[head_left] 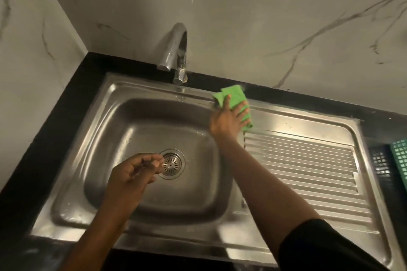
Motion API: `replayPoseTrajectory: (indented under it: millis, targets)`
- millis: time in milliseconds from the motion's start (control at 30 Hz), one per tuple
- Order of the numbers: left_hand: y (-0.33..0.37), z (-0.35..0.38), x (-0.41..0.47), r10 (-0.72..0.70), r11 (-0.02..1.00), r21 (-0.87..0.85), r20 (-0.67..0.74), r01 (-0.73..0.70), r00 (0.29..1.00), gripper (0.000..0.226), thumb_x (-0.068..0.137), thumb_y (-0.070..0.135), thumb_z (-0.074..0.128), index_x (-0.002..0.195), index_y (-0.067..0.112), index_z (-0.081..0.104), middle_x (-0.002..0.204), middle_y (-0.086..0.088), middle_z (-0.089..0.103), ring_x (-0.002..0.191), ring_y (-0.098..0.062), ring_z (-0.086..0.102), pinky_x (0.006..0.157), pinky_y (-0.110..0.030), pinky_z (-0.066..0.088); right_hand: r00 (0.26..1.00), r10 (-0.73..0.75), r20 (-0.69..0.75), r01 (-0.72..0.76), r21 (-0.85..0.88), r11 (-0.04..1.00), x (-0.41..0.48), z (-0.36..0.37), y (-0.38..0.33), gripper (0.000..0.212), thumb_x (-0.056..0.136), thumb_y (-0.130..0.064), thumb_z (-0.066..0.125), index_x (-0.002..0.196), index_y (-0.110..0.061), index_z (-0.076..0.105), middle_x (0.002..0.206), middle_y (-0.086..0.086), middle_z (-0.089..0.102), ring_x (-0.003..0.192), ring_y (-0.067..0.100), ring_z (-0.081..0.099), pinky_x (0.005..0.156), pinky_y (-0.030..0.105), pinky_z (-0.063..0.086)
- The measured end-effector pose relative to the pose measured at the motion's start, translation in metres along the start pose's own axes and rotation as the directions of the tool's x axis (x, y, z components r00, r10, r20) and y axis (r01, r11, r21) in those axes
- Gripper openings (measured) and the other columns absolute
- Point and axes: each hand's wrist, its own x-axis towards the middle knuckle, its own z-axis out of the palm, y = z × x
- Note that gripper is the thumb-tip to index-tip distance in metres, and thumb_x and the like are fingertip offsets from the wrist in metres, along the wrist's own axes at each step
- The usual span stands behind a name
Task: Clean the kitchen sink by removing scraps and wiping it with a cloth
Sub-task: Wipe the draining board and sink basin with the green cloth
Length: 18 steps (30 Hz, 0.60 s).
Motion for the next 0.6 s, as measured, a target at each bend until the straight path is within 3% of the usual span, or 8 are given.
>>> replayPoseTrajectory:
  millis: [133, 233, 333, 400, 467, 533, 600]
  targets:
    - [0.001, -0.046, 0.021, 0.031, 0.999, 0.013, 0.044, -0.032, 0.999, 0.027, 0.101, 0.010, 0.066, 0.103, 0.032, 0.082, 0.107, 0.004, 0.083, 0.095, -0.016, 0.080, 0.083, -0.038, 0.060, 0.999, -0.035, 0.025, 0.032, 0.105, 0.994, -0.021, 0.031, -0.088, 0.070, 0.105, -0.035, 0.040, 0.166, -0.028, 0.008, 0.170, 0.025, -0.015, 0.155, 0.054, -0.013, 0.125, 0.066, -0.001]
    - [0.001, -0.071, 0.033, 0.040, 0.998, 0.042, 0.073, -0.043, 0.997, 0.026, 0.102, 0.014, 0.066, 0.106, 0.034, 0.081, 0.110, 0.004, 0.083, 0.099, -0.016, 0.080, 0.087, -0.042, 0.060, 0.999, -0.040, 0.034, 0.035, 0.123, 0.992, -0.031, 0.043, -0.114, 0.072, 0.105, -0.031, 0.042, 0.167, -0.025, 0.007, 0.170, 0.026, -0.017, 0.153, 0.055, -0.016, 0.126, 0.065, 0.000]
    - [0.003, -0.084, 0.043, 0.029, 0.998, 0.051, 0.081, -0.033, 0.996, 0.029, 0.101, 0.012, 0.065, 0.104, 0.035, 0.082, 0.108, 0.004, 0.083, 0.098, -0.017, 0.080, 0.089, -0.044, 0.060, 0.980, -0.174, 0.094, 0.163, 0.110, 0.980, -0.045, 0.058, -0.131, 0.068, 0.108, -0.033, 0.038, 0.167, -0.027, 0.004, 0.170, 0.023, -0.017, 0.154, 0.053, -0.017, 0.127, 0.063, 0.001]
    - [0.007, -0.088, 0.049, 0.030, 0.998, 0.055, 0.095, -0.035, 0.995, 0.029, 0.101, 0.011, 0.066, 0.103, 0.035, 0.082, 0.107, 0.002, 0.083, 0.096, -0.017, 0.080, 0.089, -0.044, 0.060, 0.921, -0.341, 0.186, 0.333, 0.074, 0.940, -0.058, 0.070, -0.145, 0.065, 0.110, -0.034, 0.035, 0.167, -0.030, 0.004, 0.172, 0.016, -0.017, 0.156, 0.046, -0.017, 0.128, 0.062, 0.003]
    - [0.012, -0.091, 0.053, 0.035, 0.997, 0.057, 0.103, -0.042, 0.994, 0.029, 0.101, 0.011, 0.066, 0.102, 0.035, 0.082, 0.106, 0.002, 0.083, 0.096, -0.018, 0.080, 0.087, -0.042, 0.060, 0.818, -0.504, 0.278, 0.513, 0.046, 0.857, -0.069, 0.080, -0.157, 0.065, 0.108, -0.033, 0.038, 0.167, -0.029, 0.010, 0.174, 0.010, -0.013, 0.159, 0.038, -0.015, 0.129, 0.056, 0.003]
    - [0.017, -0.094, 0.056, 0.050, 0.997, 0.049, 0.099, -0.055, 0.994, 0.030, 0.101, 0.011, 0.066, 0.100, 0.036, 0.082, 0.105, 0.001, 0.083, 0.095, -0.018, 0.080, 0.086, -0.040, 0.060, 0.765, -0.564, 0.310, 0.599, -0.019, 0.801, -0.076, 0.084, -0.162, 0.067, 0.107, -0.032, 0.039, 0.167, -0.024, 0.011, 0.175, 0.009, -0.008, 0.160, 0.034, -0.011, 0.131, 0.050, 0.002]
    - [0.020, -0.097, 0.058, 0.063, 0.997, 0.029, 0.089, -0.066, 0.994, 0.030, 0.101, 0.010, 0.065, 0.099, 0.035, 0.082, 0.103, 0.001, 0.083, 0.095, -0.017, 0.080, 0.085, -0.038, 0.059, 0.762, -0.574, 0.299, 0.627, -0.118, 0.770, -0.071, 0.077, -0.157, 0.068, 0.106, -0.029, 0.040, 0.167, -0.019, 0.012, 0.175, 0.010, -0.002, 0.161, 0.031, -0.004, 0.131, 0.046, 0.001]
